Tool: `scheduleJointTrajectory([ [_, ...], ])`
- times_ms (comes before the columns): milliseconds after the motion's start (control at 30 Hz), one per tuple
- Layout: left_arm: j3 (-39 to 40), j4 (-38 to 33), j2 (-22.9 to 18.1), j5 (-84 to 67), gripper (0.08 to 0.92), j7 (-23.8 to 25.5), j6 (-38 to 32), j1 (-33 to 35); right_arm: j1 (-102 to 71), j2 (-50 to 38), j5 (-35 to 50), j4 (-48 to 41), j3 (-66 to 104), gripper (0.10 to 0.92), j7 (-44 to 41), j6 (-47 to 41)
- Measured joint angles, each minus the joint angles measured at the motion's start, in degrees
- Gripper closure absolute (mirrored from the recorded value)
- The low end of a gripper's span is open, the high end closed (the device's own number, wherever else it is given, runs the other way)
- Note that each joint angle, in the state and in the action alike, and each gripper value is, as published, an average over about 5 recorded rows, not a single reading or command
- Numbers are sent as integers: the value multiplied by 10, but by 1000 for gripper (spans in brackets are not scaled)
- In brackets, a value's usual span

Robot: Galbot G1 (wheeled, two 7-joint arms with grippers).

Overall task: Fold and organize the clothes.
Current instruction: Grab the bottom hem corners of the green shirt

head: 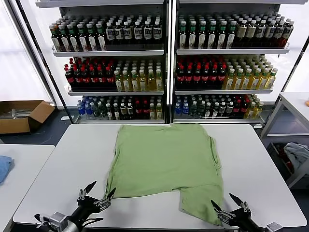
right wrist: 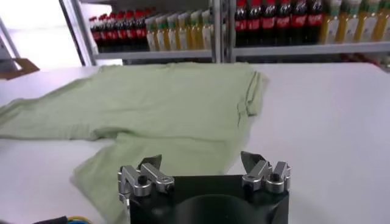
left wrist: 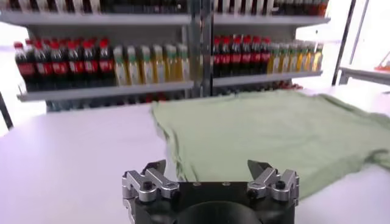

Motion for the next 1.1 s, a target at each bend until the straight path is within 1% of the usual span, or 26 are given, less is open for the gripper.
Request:
scheduleJointTrajectory([
  [200,17,21,2,4,177,-21,16,-20,0,0,-3,3,-12,205,5,-9],
  [300,26,31,2,10,177,-35,24,-28,-3,-1,-6,5,-19,247,5,-10],
  [400,34,41,1,17,204,-45,30,-34,-4,-3,-9,6,-24,328,6,-10],
  [500,41,46,2,21,277,-50,32,-37,-2,-3,-9,7,-29,414,8,-12],
  [933,50,42,1,29,658,-61,31,-26,14,0,-5,0,-37,796,-6,10],
  [1033,51,39,4,31,745,-62,32,-25,12,1,-2,3,-34,875,-12,22],
  [1100,51,36,6,31,797,-65,33,-23,9,2,1,6,-32,906,-17,30],
])
